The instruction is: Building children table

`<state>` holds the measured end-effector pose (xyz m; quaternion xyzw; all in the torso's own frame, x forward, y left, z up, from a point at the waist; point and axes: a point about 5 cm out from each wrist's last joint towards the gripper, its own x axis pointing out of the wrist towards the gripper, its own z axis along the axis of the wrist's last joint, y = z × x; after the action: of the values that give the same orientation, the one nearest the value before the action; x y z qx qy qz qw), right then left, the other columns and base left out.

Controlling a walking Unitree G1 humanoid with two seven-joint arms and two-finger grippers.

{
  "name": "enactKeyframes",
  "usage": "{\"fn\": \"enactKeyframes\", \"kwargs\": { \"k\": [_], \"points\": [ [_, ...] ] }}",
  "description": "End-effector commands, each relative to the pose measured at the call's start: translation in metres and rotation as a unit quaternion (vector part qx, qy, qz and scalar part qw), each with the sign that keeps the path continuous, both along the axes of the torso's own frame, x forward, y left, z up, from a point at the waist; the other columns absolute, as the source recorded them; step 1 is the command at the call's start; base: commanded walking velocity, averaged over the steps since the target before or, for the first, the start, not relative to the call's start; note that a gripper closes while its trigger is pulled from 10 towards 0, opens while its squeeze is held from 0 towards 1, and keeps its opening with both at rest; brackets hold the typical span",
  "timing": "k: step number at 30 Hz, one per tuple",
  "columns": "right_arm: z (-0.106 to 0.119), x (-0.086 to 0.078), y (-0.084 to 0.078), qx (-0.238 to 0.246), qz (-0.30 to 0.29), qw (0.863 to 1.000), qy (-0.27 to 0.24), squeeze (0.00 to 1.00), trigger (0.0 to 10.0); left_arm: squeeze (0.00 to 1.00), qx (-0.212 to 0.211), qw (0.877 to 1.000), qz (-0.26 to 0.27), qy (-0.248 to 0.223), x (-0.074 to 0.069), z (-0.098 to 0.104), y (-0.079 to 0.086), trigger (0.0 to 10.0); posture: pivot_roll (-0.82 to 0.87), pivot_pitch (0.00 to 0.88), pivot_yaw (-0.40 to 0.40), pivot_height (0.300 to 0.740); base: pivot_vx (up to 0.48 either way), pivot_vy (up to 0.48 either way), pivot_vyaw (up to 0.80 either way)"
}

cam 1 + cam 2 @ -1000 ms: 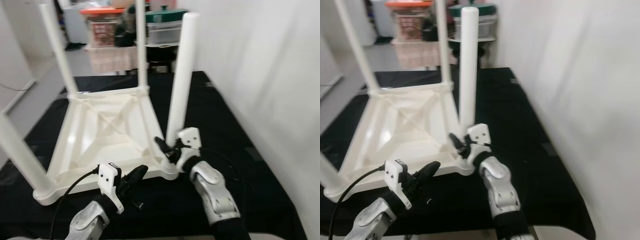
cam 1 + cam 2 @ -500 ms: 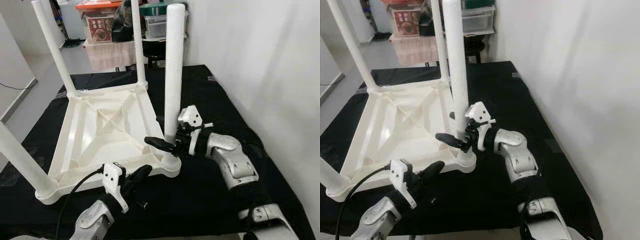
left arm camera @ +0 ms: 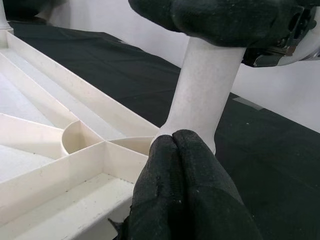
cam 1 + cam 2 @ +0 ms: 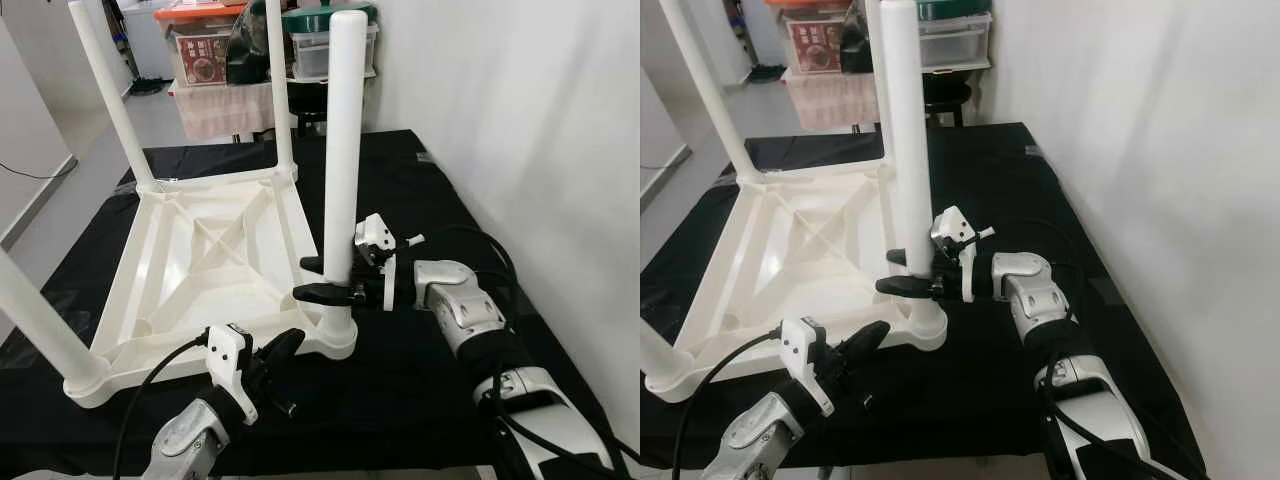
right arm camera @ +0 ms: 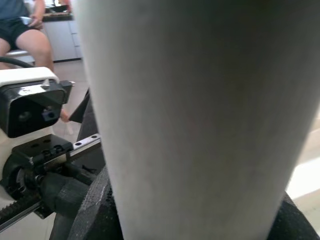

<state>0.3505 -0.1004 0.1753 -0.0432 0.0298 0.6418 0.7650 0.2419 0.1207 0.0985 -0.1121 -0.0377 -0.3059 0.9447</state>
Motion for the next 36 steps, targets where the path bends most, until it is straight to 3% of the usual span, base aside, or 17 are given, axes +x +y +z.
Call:
{"fn": "enactKeyframes", "kwargs": {
  "k": [1, 11, 12, 13, 14, 15, 17, 18, 22, 23, 25, 26, 27, 31, 32, 33, 36],
  "points": [
    [-0.006, -0.002, 0.004, 0.000, 0.010, 1.000, 0.016, 0.00, 0.0, 0.00, -0.002, 1.000, 0.004, 0.006, 0.000, -0.003, 0.001, 10.0, 0.04, 0.000, 0.007, 0.740, 0.000, 0.000, 0.00],
    [-0.045, -0.014, -0.015, -0.016, -0.154, 0.987, 0.031, 0.00, 0.0, 0.00, -0.002, 1.000, 0.005, 0.006, -0.003, -0.004, 0.003, 10.0, 0.04, 0.000, 0.006, 0.740, 0.000, 0.000, 0.00],
    [-0.065, -0.022, -0.008, -0.016, -0.315, 0.948, 0.054, 0.00, 0.0, 0.00, -0.002, 1.000, 0.006, 0.006, -0.004, -0.003, 0.005, 10.0, 0.02, 0.000, 0.015, 0.740, 0.000, 0.000, 0.00],
    [-0.065, -0.022, -0.008, -0.016, -0.315, 0.948, 0.054, 0.00, 0.0, 0.00, -0.002, 1.000, 0.006, 0.006, -0.004, -0.003, 0.005, 10.0, 0.02, 0.000, 0.015, 0.740, 0.000, 0.000, 0.00],
    [-0.078, -0.031, -0.009, -0.022, -0.433, 0.898, 0.073, 0.00, 0.0, 0.00, -0.002, 1.000, 0.006, 0.006, -0.004, -0.003, 0.006, 10.0, 0.02, 0.000, 0.019, 0.740, 0.000, 0.000, 0.00],
    [-0.088, -0.050, 0.004, -0.033, -0.457, 0.885, 0.086, 0.00, 0.0, 0.00, 0.000, 1.000, 0.005, 0.008, -0.004, -0.003, 0.008, 10.0, 0.02, 0.000, 0.036, 0.740, 0.000, 0.000, 0.00],
    [-0.088, -0.050, 0.004, -0.033, -0.457, 0.885, 0.086, 0.00, 0.0, 0.00, 0.000, 1.000, 0.005, 0.008, -0.004, -0.003, 0.008, 10.0, 0.02, 0.000, 0.036, 0.740, 0.000, 0.000, 0.00],
    [-0.086, -0.054, 0.022, -0.043, -0.411, 0.908, 0.072, 0.00, 0.0, 0.00, 0.002, 1.000, 0.001, 0.011, -0.003, -0.004, 0.010, 10.0, 0.02, 0.000, 0.036, 0.740, 0.000, 0.000, 0.00],
    [-0.084, -0.043, 0.025, -0.052, -0.399, 0.914, 0.060, 0.00, 0.0, 0.00, 0.002, 1.000, -0.001, 0.013, -0.002, -0.004, 0.010, 10.0, 0.04, 0.000, 0.028, 0.740, 0.000, 0.000, 0.00],
    [-0.083, -0.037, 0.026, -0.055, -0.403, 0.912, 0.055, 0.00, 3.0, 0.00, 0.007, 1.000, 0.003, 0.011, -0.002, -0.004, 0.010, 10.0, 0.04, 0.000, 0.033, 0.740, 0.000, 0.000, 0.00],
    [-0.083, -0.037, 0.026, -0.055, -0.403, 0.912, 0.055, 0.00, 3.0, 0.00, 0.007, 1.000, 0.003, 0.011, -0.002, -0.004, 0.010, 10.0, 0.04, 0.000, 0.033, 0.740, 0.000, 0.000, 0.00],
    [-0.077, -0.031, 0.028, -0.040, -0.389, 0.919, 0.055, 0.00, 10.0, 0.00, 0.015, 1.000, 0.010, 0.009, -0.002, -0.004, 0.011, 10.0, 0.05, 0.000, 0.030, 0.740, 0.000, 0.000, 0.00],
    [-0.069, -0.023, 0.027, -0.023, -0.370, 0.927, 0.053, 1.00, 10.0, 0.00, 0.019, 1.000, 0.011, 0.009, -0.003, -0.004, 0.010, 10.0, 0.05, 0.000, 0.030, 0.740, 0.000, 0.000, 0.00],
    [-0.040, -0.007, 0.015, 0.028, -0.298, 0.954, 0.035, 1.00, 10.0, 0.00, 0.025, 1.000, 0.003, 0.005, -0.011, -0.002, 0.008, 10.0, 0.04, 0.000, 0.041, 0.740, 0.000, 0.000, 0.00],
    [-0.032, -0.005, 0.011, 0.036, -0.282, 0.958, 0.024, 0.80, 10.0, 0.00, 0.026, 1.000, 0.002, 0.006, -0.013, -0.001, 0.008, 10.0, 0.04, 0.000, 0.044, 0.740, 0.000, 0.000, 0.00],
    [-0.024, -0.006, 0.007, 0.039, -0.268, 0.962, 0.016, 0.00, 10.0, 0.00, 0.026, 1.000, 0.003, 0.008, -0.016, -0.002, 0.008, 10.0, 0.04, 0.000, 0.043, 0.740, 0.000, 0.000, 0.00],
    [-0.017, -0.006, -0.005, 0.022, -0.221, 0.975, 0.001, 0.00, 10.0, 0.00, 0.025, 1.000, 0.008, 0.012, -0.025, -0.003, 0.007, 10.0, 0.04, 0.000, 0.039, 0.740, 0.000, 0.000, 0.00]
  ]
}}
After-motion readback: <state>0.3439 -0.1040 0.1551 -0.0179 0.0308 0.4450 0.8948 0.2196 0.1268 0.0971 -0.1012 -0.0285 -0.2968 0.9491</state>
